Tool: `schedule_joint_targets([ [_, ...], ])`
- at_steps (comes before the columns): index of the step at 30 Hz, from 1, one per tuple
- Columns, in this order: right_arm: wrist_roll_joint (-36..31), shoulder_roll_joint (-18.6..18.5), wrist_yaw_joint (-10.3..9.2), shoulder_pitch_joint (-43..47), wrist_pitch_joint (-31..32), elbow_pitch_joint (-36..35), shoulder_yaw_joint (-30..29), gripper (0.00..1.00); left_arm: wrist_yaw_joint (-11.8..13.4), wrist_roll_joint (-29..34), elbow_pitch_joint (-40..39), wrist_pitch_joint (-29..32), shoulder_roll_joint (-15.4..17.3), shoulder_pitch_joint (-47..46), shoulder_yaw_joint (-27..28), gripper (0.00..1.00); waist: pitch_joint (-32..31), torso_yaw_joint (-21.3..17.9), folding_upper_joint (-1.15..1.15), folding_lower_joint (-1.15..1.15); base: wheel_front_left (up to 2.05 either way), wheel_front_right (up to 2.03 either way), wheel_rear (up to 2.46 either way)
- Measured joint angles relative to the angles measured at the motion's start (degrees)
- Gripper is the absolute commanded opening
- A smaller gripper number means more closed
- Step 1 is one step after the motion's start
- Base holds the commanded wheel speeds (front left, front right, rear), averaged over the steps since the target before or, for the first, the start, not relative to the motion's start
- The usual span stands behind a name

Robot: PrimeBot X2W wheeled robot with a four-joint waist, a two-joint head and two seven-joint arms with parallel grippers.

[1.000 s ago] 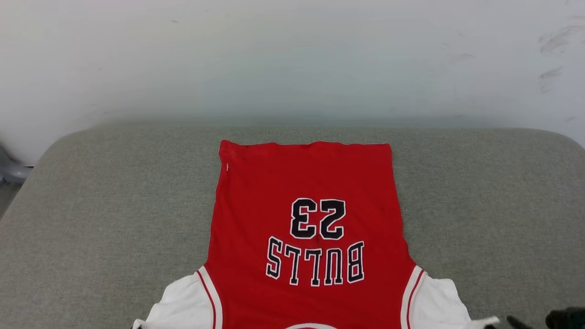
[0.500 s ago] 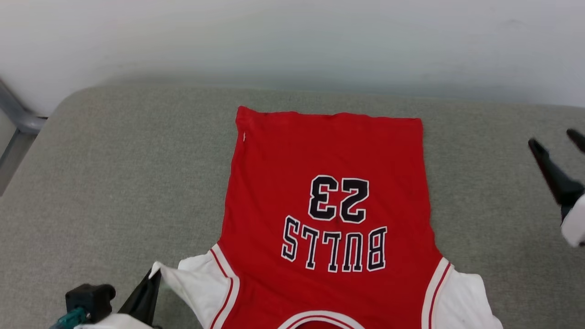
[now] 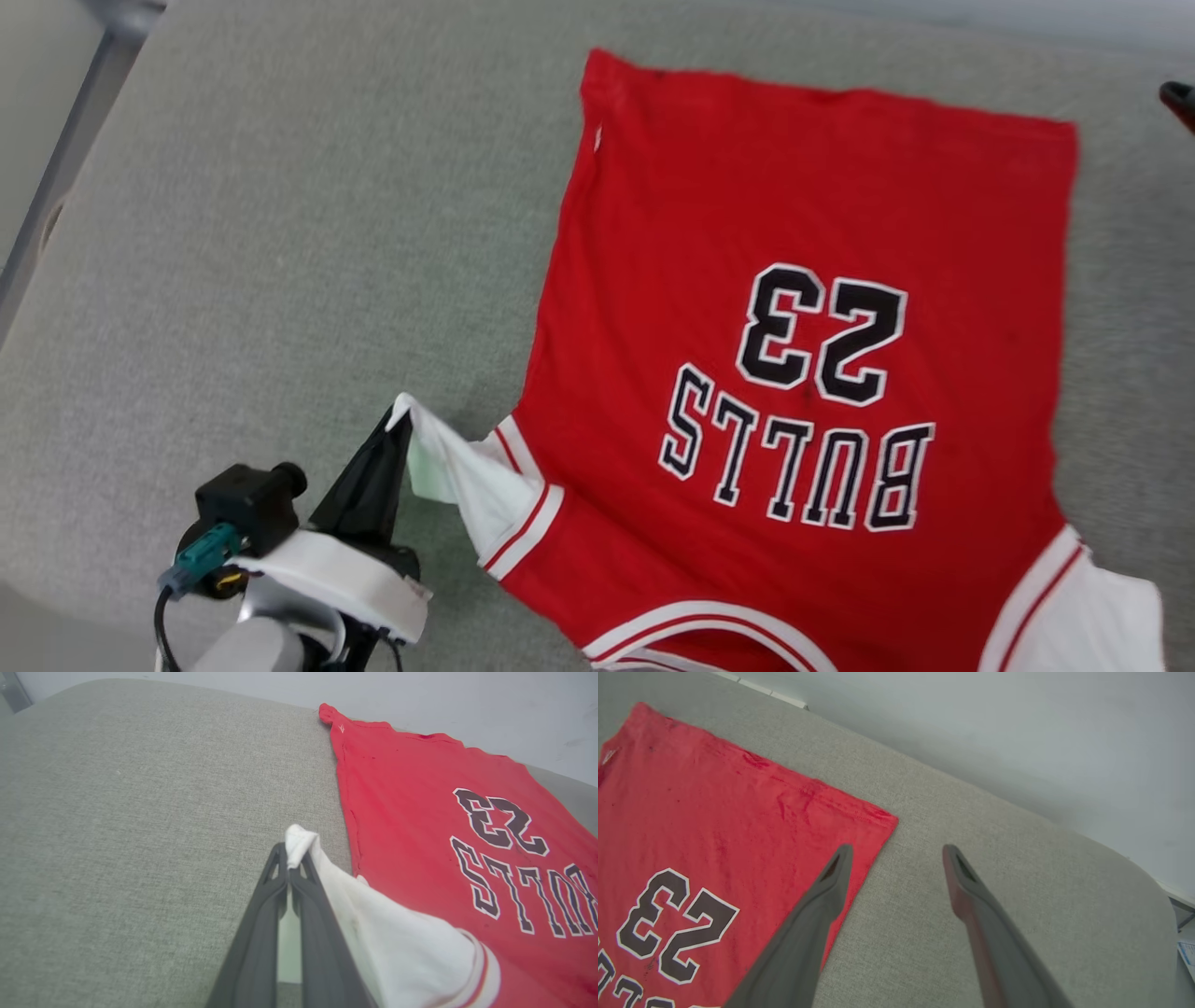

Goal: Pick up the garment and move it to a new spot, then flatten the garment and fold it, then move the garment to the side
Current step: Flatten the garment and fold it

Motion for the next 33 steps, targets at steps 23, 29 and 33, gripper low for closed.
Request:
schedule_joint_targets([
  [23, -3.9, -4.1, -0.03, -8.2, 16.9, 7.2, 3.4, 0.78, -8.5, 10.0, 2.3, 0.0, -11.3, -5.1, 6.7, 0.0, 15.6, 8.4, 0.0, -0.03, 0.0, 0.0, 0.0],
  [29, -3.0, -2.0, -0.02, -7.1, 9.8, 9.4, 3.0, 0.0, -10.3, 11.8, 5.0, 0.0, -12.9, -3.7, 9.8, 0.0, 11.9, 7.0, 0.0, -0.02, 0.0, 0.0, 0.0],
  [33, -0.8, -1.7, -0.02, -4.5, 5.4, 9.2, 5.1, 0.0, -10.3, 12.2, 5.8, 0.0, -12.8, -1.8, 10.8, 0.0, 8.6, 5.8, 0.0, -0.02, 0.0, 0.0, 0.0],
])
